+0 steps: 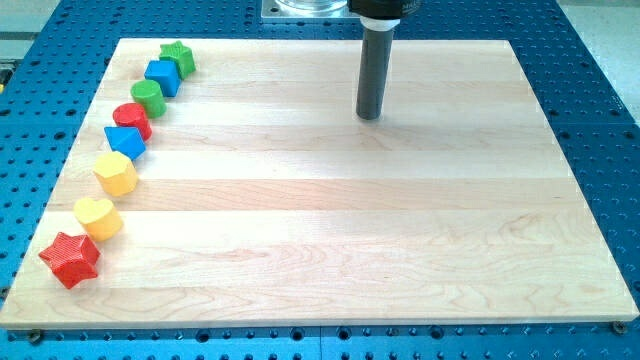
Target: Place the arm horizontally to the green star
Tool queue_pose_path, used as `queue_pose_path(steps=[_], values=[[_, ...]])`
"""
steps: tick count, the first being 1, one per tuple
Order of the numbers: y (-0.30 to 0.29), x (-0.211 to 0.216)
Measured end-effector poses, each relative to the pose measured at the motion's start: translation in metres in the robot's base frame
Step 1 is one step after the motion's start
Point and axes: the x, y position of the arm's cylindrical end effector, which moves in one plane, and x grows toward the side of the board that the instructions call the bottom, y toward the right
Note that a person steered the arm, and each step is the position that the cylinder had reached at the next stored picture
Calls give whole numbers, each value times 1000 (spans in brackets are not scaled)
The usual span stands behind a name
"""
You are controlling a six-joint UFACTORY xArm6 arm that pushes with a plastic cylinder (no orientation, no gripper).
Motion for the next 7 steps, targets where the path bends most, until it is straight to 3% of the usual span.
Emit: queue_pose_path(steps=[4, 6, 7], values=[[-3, -11], [-143, -88], [-168, -88]])
